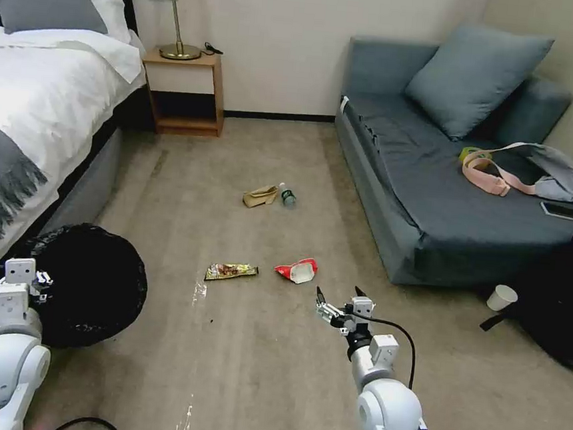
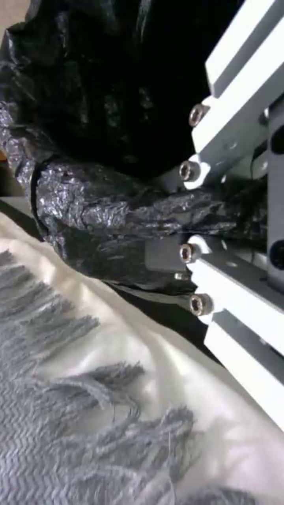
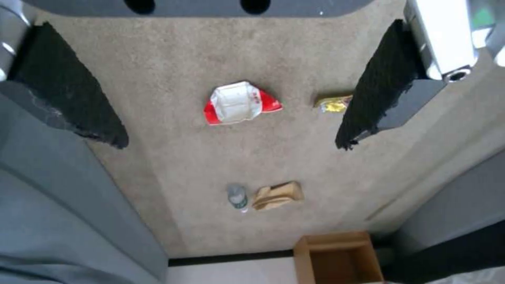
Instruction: Pick up the trash bin, then pick up the garbage on the floor and place it into the trash bin.
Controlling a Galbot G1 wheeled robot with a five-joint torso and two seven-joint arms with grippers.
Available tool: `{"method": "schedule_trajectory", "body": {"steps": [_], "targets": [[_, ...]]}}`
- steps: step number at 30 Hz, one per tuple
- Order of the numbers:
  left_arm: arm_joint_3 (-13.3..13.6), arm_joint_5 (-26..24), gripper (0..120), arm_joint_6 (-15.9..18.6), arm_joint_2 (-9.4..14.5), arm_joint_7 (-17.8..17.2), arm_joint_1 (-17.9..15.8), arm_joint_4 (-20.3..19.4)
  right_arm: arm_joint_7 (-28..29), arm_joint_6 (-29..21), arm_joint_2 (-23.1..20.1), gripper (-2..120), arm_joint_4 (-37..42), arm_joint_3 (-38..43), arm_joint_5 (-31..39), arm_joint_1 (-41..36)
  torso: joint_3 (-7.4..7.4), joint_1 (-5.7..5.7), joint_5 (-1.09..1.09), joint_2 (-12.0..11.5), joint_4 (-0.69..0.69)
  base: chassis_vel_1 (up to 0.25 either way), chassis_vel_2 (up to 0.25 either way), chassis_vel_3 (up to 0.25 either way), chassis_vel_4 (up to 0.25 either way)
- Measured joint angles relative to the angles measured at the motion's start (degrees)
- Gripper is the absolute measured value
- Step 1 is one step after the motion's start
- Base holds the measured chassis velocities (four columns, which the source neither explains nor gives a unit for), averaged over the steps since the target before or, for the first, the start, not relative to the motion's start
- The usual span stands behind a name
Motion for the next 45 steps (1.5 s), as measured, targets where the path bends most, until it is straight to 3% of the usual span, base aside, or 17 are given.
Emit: {"method": "schedule_trajectory", "body": {"steps": [19, 45], "targets": [[0.2, -0.2, 4, -2.2, 0.1, 0.3, 0.0, 1.5, -0.5, -0.1, 0.9, 100, -0.5, -0.9, -1.5, 0.3, 0.0, 0.0, 0.0, 0.0, 0.0, -0.076, 0.065, 0.068, -0.07], [0.4, -0.6, 4, -3.4, -0.8, 0.5, 1.7, 0.5, -1.7, -0.2, 0.3, 100, -0.4, -2.3, -4.6, -0.2, 0.0, 0.0, 0.0, 0.0, 0.0, -0.09, 0.098, 0.093, -0.095]]}}
